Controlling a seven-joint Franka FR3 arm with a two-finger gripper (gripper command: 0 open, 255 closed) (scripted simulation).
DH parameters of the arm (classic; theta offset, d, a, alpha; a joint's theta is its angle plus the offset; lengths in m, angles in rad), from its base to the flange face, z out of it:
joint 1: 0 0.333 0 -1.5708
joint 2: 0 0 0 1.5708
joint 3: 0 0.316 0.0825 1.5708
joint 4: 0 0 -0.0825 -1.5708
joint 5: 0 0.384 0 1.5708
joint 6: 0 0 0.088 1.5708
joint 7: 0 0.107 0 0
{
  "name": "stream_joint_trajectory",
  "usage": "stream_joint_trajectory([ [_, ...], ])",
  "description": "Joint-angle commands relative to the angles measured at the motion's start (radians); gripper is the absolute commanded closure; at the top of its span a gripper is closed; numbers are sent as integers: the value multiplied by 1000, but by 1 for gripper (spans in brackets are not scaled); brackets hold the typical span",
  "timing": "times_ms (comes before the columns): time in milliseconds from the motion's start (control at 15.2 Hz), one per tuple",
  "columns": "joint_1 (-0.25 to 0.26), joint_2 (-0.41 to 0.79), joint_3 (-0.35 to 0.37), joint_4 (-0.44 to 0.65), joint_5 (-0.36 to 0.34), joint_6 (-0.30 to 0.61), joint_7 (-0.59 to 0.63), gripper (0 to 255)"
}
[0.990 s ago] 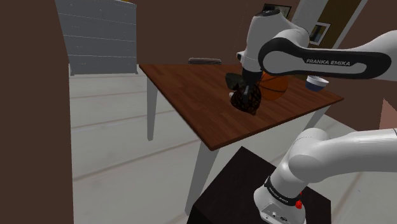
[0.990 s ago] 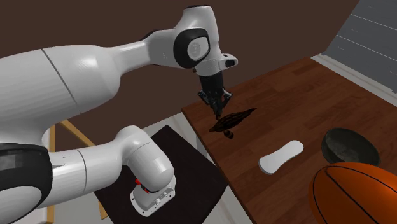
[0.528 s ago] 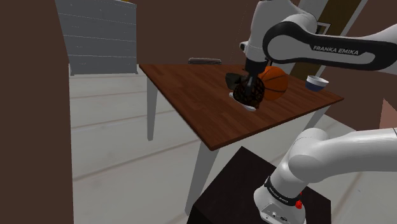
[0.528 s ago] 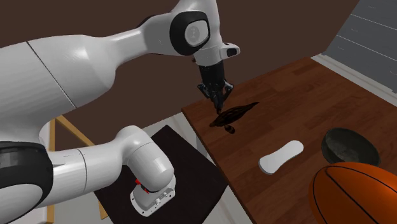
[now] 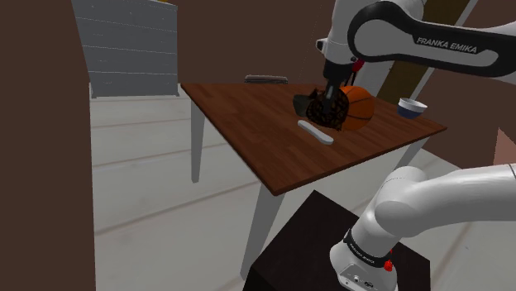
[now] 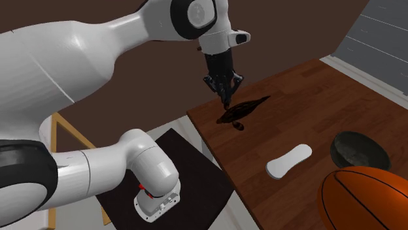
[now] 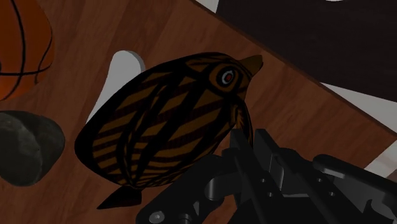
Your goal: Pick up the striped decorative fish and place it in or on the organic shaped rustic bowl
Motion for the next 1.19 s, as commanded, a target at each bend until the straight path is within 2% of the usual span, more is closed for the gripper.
stream_joint_trajectory([
  [0,-2,9,2,35,0,-25,-8,255],
  [66,-2,11,2,46,0,-32,-10,255],
  [660,-59,230,-157,193,-92,96,-160,255],
  [1122,-88,437,-268,373,-105,172,-282,255],
])
